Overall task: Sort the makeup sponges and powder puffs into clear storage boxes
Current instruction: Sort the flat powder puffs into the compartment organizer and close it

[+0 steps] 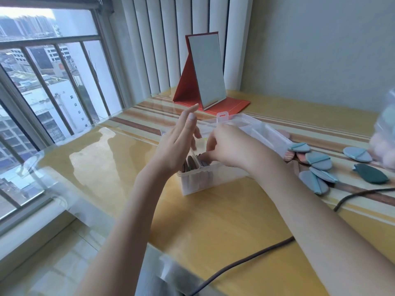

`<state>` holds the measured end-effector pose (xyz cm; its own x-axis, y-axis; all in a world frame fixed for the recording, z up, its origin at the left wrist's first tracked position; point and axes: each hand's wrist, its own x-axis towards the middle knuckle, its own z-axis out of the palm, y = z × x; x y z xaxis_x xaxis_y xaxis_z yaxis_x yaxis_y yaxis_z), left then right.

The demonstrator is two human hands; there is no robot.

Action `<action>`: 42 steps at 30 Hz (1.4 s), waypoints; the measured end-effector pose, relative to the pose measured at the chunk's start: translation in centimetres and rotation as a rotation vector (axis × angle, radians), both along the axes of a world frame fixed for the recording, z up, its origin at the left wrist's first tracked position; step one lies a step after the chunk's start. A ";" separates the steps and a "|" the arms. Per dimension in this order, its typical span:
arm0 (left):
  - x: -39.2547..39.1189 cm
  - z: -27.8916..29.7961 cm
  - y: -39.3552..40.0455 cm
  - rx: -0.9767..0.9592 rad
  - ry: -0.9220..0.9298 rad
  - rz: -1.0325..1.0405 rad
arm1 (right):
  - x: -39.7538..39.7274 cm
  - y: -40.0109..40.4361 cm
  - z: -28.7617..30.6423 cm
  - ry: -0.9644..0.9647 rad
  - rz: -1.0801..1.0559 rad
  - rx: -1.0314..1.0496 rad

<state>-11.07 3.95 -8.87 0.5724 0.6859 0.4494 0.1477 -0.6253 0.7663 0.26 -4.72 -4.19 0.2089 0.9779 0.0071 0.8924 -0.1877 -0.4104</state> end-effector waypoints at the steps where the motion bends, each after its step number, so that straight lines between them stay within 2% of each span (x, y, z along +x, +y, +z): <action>1: 0.0 0.1 -0.1 0.052 0.013 0.021 | 0.2 -0.1 0.1 0.001 0.011 -0.034; 6: -0.2 0.5 -0.3 0.132 0.138 -0.036 | 0.9 -0.4 1.1 0.062 0.023 0.067; 9: -0.2 0.6 -0.3 0.142 0.195 0.018 | 0.5 -0.3 0.4 0.053 0.064 -0.059; 11: -0.2 0.7 -0.5 0.167 0.233 0.033 | 0.9 -0.5 0.4 0.099 0.074 -0.056; 17: 1.5 3.5 -2.4 0.431 0.412 0.080 | 6.1 -3.4 1.0 0.469 -0.022 0.302; 19: 3.7 4.6 -4.4 0.521 0.363 0.090 | 9.5 -4.9 0.4 0.486 -0.167 0.426; 20: 5.1 4.9 -5.7 0.562 0.334 0.055 | 11.4 -5.7 -0.1 0.432 -0.266 0.480; 21: 6.7 4.9 -7.1 0.579 0.322 -0.006 | 13.1 -6.6 -0.7 0.341 -0.367 0.487; 23: 9.8 4.1 -10.0 0.570 0.394 -0.163 | 15.7 -8.2 -2.2 0.194 -0.480 0.343; 25: 12.5 2.5 -12.7 0.593 0.566 -0.296 | 16.7 -8.9 -3.8 0.192 -0.441 0.210; 27: 14.1 0.7 -14.3 0.601 0.649 -0.331 | 16.7 -8.9 -5.2 0.277 -0.338 0.201; 31: 15.4 -1.3 -13.5 0.629 0.610 -0.275 | 17.7 -8.2 -6.7 0.310 -0.267 0.234; 36: 15.2 -2.0 -11.9 0.573 0.509 -0.280 | 19.0 -8.4 -7.6 0.506 -0.392 0.481; 39: 15.9 -2.4 -11.8 0.610 0.530 -0.285 | 19.0 -8.1 -8.2 0.641 -0.456 0.571; 42: 16.8 -2.7 -11.8 0.597 0.504 -0.243 | 19.4 -8.2 -8.3 0.641 -0.529 0.683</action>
